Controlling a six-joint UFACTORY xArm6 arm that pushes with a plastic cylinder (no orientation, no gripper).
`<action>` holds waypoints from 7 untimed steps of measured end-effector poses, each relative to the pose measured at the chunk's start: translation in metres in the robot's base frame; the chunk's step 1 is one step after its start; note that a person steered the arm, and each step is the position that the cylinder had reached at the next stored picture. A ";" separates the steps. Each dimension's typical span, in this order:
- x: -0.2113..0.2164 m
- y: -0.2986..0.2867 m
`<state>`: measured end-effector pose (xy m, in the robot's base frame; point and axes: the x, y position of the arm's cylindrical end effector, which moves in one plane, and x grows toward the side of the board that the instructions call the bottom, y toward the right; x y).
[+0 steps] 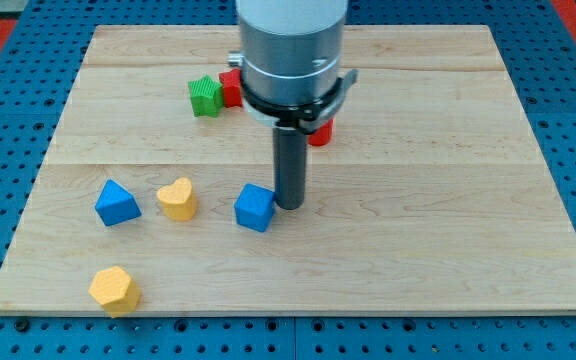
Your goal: Place the arm above the yellow hexagon
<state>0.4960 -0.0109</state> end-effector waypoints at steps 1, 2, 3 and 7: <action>-0.026 -0.001; -0.054 -0.015; -0.004 0.018; 0.108 0.045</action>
<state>0.6036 0.0340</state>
